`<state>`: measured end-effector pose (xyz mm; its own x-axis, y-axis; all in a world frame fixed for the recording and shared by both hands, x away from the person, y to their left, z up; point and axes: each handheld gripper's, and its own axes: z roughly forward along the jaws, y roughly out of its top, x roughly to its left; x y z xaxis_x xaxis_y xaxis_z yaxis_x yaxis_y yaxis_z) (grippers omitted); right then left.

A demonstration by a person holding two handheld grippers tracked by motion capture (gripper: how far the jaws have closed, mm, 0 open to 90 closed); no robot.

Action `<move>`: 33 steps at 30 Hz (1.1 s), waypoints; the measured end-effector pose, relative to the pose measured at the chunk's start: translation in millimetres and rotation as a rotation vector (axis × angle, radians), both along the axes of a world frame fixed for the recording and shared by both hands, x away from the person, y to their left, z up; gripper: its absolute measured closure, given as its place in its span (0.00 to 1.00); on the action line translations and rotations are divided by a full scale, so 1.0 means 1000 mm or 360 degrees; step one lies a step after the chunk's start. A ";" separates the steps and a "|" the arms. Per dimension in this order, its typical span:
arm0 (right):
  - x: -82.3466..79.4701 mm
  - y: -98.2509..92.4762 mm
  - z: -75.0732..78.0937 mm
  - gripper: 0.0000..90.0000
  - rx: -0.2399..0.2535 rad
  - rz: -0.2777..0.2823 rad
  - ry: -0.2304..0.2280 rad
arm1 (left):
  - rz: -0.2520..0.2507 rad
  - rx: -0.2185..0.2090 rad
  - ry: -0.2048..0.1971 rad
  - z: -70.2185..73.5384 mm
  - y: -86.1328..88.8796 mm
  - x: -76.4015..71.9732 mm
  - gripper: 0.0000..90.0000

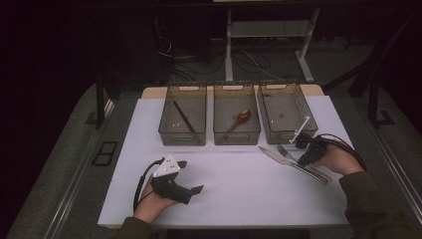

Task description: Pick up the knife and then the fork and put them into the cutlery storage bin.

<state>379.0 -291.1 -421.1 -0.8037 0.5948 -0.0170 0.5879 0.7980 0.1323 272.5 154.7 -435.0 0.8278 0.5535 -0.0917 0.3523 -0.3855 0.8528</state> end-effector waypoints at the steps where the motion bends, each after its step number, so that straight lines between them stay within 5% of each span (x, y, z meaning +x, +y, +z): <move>1: 0.001 -0.001 0.000 0.93 0.0003 0.0006 -0.0005 | -0.0001 -0.0003 0.0001 0.000 0.000 0.000 0.00; 8: -0.002 0.000 0.001 0.93 0.0027 -0.0032 0.0011 | 0.0002 -0.0004 0.0003 0.000 0.000 0.000 0.00; 16: -0.008 -0.009 0.012 0.93 0.0104 -0.0059 -0.0094 | 0.0003 -0.0006 0.0003 0.000 0.000 0.000 0.00; 33: -0.027 -0.033 0.040 0.93 0.0515 -0.0206 -0.0359 | 0.0013 -0.0020 -0.0006 0.001 0.004 0.001 0.00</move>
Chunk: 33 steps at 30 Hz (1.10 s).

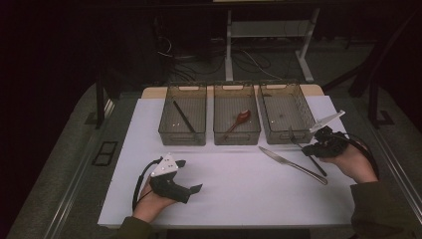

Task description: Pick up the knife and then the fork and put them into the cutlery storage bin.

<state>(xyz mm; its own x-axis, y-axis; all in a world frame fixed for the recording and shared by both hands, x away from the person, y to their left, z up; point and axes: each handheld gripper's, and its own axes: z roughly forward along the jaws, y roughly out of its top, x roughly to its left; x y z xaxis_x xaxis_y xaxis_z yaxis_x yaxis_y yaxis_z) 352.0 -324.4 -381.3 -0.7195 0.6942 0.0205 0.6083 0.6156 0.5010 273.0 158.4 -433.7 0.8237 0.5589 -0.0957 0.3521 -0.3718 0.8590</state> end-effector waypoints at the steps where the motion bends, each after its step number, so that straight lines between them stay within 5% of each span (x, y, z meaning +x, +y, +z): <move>1: -0.001 -0.002 0.001 0.93 0.0020 -0.0014 -0.0019 | 0.0001 0.0000 -0.0003 0.000 0.000 0.000 0.00; 7: -0.004 -0.011 0.005 0.93 0.0192 -0.0093 -0.0098 | 0.0004 -0.0003 0.0000 0.000 0.001 0.000 0.00; 15: -0.004 -0.020 0.007 0.93 0.0326 -0.0166 -0.0187 | 0.0004 0.0000 0.0001 0.000 0.001 0.001 0.00; 33: -0.004 -0.034 0.027 0.93 0.0462 -0.0300 -0.0353 | 0.0018 -0.0009 0.0001 0.000 0.003 0.001 0.00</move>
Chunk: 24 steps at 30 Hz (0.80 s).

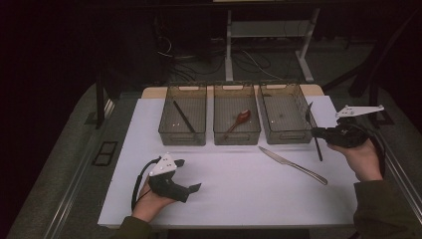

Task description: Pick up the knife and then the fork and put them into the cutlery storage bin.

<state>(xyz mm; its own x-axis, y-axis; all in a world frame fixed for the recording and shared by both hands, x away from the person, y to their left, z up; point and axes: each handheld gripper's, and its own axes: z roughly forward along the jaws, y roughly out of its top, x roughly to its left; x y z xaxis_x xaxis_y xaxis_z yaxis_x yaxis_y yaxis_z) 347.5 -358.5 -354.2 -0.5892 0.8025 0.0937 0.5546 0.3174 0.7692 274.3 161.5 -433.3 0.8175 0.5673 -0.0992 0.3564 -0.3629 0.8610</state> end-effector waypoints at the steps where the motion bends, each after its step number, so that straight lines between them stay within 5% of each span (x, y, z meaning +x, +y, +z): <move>1: 0.000 -0.001 0.003 0.93 0.0003 -0.0007 -0.0011 | 0.0000 -0.0001 0.0000 0.000 0.000 0.000 0.00; 9: 0.006 0.001 0.023 0.93 0.0028 -0.0043 -0.0094 | -0.0006 0.0005 -0.0001 0.000 0.001 0.000 0.00; 24: 0.037 0.008 0.057 0.93 -0.0011 -0.0105 -0.0130 | -0.0002 0.0004 0.0007 -0.001 0.000 0.000 0.00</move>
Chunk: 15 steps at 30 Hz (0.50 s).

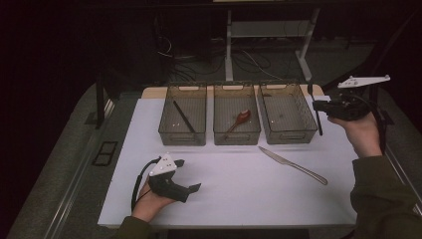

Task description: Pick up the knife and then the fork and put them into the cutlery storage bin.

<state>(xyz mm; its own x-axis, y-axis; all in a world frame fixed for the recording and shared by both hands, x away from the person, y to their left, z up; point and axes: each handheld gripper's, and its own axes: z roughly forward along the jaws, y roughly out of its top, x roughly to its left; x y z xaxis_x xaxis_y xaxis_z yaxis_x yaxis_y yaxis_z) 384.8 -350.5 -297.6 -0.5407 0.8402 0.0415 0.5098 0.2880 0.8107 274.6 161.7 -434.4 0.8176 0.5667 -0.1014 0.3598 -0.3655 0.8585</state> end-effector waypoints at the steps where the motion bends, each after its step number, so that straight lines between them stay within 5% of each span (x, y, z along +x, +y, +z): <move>1: 0.003 0.000 0.002 0.93 -0.0007 -0.0001 -0.0003 | -0.0002 0.0001 -0.0001 0.000 0.000 0.000 0.00; 15: 0.038 0.002 0.002 0.93 -0.0054 -0.0069 -0.0008 | -0.0003 -0.0001 -0.0004 0.000 0.000 0.000 0.00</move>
<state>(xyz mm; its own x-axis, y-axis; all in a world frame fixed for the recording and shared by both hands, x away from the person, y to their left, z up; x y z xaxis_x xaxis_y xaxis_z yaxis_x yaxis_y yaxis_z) 422.8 -348.1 -295.8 -0.5040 0.8637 0.0102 0.5184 0.2930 0.8034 274.4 161.8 -434.0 0.8190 0.5650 -0.0998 0.3569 -0.3656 0.8596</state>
